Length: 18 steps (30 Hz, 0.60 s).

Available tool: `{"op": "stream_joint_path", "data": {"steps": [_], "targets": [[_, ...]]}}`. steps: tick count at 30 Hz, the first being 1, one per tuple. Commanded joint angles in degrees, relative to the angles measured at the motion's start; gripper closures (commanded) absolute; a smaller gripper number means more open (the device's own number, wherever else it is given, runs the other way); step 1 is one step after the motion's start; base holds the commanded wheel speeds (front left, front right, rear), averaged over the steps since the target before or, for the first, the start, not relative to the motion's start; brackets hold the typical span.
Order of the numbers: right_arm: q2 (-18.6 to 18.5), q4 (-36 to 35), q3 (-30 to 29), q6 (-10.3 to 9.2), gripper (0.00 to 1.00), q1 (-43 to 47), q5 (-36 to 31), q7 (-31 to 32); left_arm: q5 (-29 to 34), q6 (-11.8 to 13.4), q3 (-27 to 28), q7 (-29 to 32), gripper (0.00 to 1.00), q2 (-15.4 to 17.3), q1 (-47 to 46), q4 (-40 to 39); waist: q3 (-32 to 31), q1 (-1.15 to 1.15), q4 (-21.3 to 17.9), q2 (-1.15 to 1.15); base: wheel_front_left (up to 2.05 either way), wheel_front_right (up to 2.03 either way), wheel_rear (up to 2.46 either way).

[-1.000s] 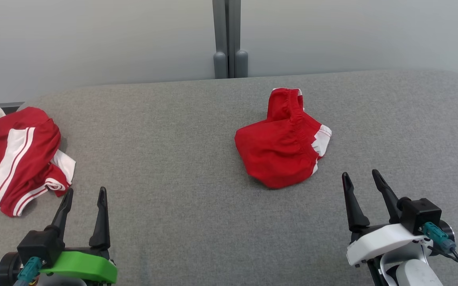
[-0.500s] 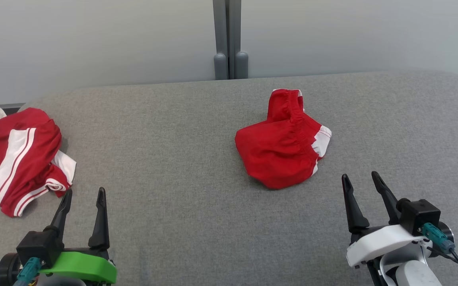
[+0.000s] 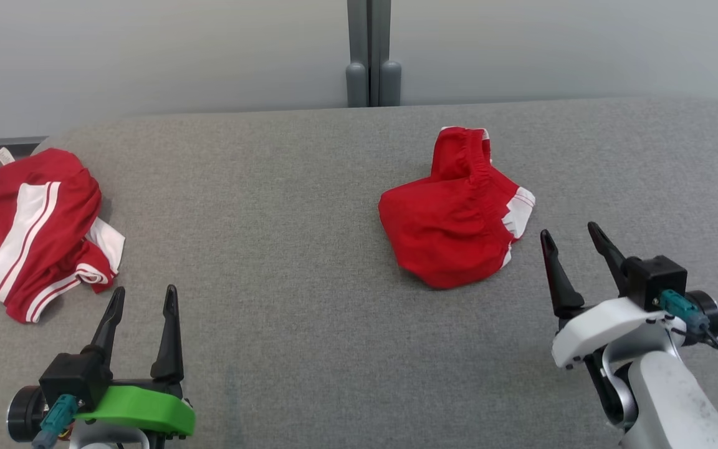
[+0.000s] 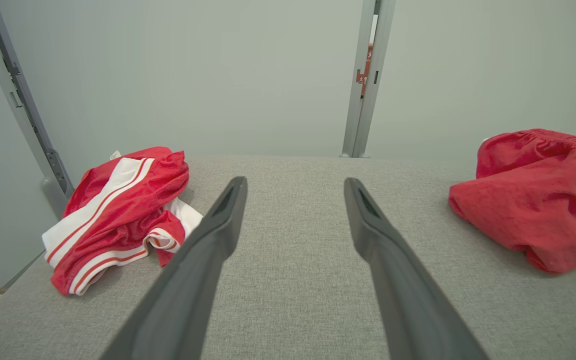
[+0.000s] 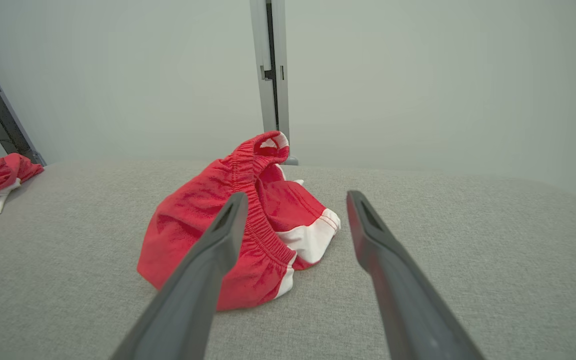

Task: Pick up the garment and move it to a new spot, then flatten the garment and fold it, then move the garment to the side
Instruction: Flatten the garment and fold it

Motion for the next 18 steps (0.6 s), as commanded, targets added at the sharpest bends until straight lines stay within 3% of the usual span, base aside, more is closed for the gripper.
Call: {"op": "stream_joint_path", "data": {"steps": [1, 11, 18], "targets": [[-0.88, 1.32, -0.24, 0.02, 0.0, -1.81, -0.65, 0.45, 0.53, 0.27, -0.01, -0.18, 0.0, -0.29, -1.23, 0.09, 1.46, 0.0, 1.05, 0.0, 0.0, 0.0, 0.0], [-3.58, 16.7, -0.05, 0.02, 0.0, -13.35, -0.17, 0.62, 1.85, -0.7, -0.65, -0.12, 0.0, -2.24, -5.05, 0.73, 7.06, 0.0, 4.46, 0.0, 0.0, 0.0, 0.0], [-2.53, 28.66, 1.27, 0.02, 0.0, -18.79, 1.37, -1.08, 2.64, -1.89, -0.82, -0.12, 0.0, -4.01, -7.38, 1.87, 9.83, 0.0, 6.53, 0.0, 0.0, 0.0, 0.0]]}}
